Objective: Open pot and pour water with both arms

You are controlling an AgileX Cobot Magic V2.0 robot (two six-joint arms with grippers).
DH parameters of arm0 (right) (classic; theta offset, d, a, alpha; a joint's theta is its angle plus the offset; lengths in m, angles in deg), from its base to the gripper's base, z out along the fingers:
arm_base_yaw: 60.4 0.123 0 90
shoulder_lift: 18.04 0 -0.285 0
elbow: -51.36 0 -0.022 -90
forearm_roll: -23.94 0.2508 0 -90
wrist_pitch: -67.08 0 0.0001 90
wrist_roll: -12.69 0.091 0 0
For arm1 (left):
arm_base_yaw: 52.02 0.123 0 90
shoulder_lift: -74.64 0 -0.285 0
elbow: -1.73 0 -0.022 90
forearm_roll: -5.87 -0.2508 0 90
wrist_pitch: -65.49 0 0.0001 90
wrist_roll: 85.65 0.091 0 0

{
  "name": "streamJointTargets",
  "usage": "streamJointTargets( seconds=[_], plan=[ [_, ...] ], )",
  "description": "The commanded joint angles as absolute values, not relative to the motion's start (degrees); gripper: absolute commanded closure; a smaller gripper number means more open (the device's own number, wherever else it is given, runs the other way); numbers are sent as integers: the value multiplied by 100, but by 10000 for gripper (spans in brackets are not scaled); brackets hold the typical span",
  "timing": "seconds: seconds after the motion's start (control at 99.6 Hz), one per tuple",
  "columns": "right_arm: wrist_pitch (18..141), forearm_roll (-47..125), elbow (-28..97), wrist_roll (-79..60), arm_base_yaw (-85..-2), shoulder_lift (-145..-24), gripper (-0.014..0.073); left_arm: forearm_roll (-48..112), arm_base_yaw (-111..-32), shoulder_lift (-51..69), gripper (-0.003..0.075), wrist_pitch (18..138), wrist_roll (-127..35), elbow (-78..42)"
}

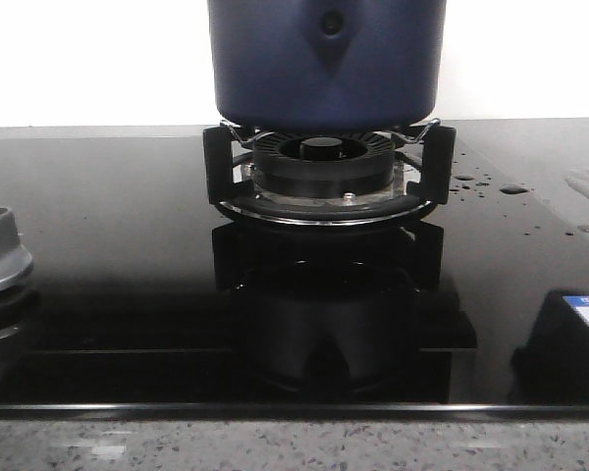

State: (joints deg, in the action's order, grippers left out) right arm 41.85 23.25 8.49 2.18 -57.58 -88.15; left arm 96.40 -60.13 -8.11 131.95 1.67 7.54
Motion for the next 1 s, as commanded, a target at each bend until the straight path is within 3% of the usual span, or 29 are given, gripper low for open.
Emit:
streamJointTargets(
  seconds=[0.0,0.482,0.994],
  plan=[
    [4276,1751,1593,223,-5600,-8674,409,10248,-6003,-536,479,13199,91,930],
    [5551,-598,3441,223,-4364,-9388,409,10233,-6003,-208,479,13186,-53,930],
    [5595,-2870,3994,223,-4148,-10095,409,10236,-6003,-92,479,13226,-201,930]
  ],
)
